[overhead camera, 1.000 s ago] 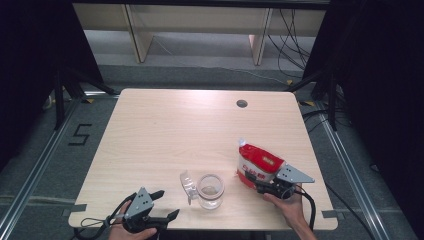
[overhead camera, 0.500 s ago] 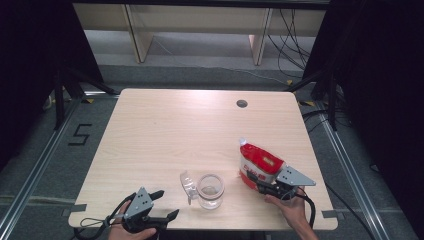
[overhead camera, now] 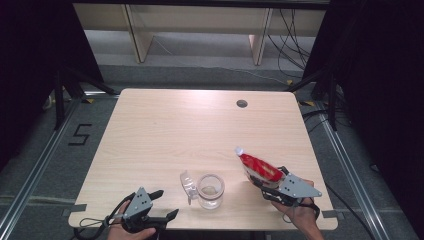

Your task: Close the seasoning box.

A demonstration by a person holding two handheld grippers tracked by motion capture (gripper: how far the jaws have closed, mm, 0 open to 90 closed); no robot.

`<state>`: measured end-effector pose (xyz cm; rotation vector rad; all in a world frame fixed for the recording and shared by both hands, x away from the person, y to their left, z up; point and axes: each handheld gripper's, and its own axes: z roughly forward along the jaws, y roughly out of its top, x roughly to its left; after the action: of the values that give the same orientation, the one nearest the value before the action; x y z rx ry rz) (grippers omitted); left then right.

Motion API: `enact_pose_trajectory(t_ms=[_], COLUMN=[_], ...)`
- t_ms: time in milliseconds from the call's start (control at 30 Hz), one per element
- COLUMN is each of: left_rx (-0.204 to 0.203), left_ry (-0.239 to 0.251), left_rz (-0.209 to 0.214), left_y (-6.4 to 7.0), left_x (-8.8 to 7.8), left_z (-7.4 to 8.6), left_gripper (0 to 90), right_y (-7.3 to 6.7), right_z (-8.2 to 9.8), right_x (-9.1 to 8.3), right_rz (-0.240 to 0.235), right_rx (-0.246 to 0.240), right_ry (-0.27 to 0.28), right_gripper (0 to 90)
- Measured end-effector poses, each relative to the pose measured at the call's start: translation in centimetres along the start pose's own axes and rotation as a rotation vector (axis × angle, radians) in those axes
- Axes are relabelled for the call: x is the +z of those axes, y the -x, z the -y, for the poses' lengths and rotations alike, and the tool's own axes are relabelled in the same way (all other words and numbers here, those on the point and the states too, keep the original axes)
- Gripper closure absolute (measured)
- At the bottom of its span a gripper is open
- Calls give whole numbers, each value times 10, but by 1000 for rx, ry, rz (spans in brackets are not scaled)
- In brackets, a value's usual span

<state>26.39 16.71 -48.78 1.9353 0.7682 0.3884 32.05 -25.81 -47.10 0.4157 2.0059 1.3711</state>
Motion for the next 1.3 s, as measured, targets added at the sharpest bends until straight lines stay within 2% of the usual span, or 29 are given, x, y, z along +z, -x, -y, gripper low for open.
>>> enact_pose_trajectory(t_ms=[133,167,233,300,467,533,567,600,633,667,733,767,833,867,900,1033,1067,1100,1133,1233,1267,1300], left_rx=[-8,-5,2,-27,-28,-18,7,14,16,-12,-8,10,-10,-2,-16,-22,-3,-7,5,-22,0,2], left_ry=[2,1,-5,8,8,-2,-12,-17,-17,-20,-16,-15,-15,-19,-14,-13,-13,-5,-14,-11,-11,-12], left_rz=[-6,-6,-6,-3,-4,-3,-9,-8,-8,-10,-11,-9,-10,-15,-8,-3,-2,-1,0,-5,-3,-1], left_y=[1,1,0,2,2,1,0,0,-1,1,1,0,1,0,1,1,0,1,0,1,0,0], left_x=[0,0,-1,1,2,1,0,0,0,0,0,0,1,0,1,2,2,3,2,2,2,2], left_z=[0,0,0,1,1,1,1,0,0,1,1,1,1,1,1,2,1,1,1,2,1,1], left_gripper=[218,218,218,218,219,218,219,218,218,218,219,218,219,218,218,218,219,218,218,218,218,218], right_y=[-7,-7,-9,-11,-13,-15,-16,-15,-16,-17,-18,-20,-22,-21,-21,-25,-26,-27,-28,-30,-31,-31], right_z=[-5,-7,-8,-10,-14,-14,-15,-15,-16,-17,-18,-19,-20,-21,-22,-26,-27,-28,-28,-31,-32,-32], right_x=[-2,-2,-3,-4,-6,-6,-6,-5,-5,-4,-4,-4,-5,-4,-4,-4,-4,-4,-3,-2,-2,-2], right_rz=[-2,-15,-9,-10,-26,-10,-25,-16,-33,-26,-34,-38,-42,-44,-41,-37,-38,-38,-39,-40,-35,-24], right_rx=[-43,-71,-94,-128,-188,-213,-214,-250,-259,-275,-309,-308,-333,-369,-385,-452,-465,-472,-480,-540,-564,-577], right_ry=[-25,-31,-37,-46,-66,-69,-75,-78,-83,-88,-99,-112,-118,-127,-130,-159,-165,-174,-174,-192,-202,-208], right_gripper=[477,477,478,478,479,479,479,480,480,480,481,481,482,481,482,482,482,483,483,483,483,483])
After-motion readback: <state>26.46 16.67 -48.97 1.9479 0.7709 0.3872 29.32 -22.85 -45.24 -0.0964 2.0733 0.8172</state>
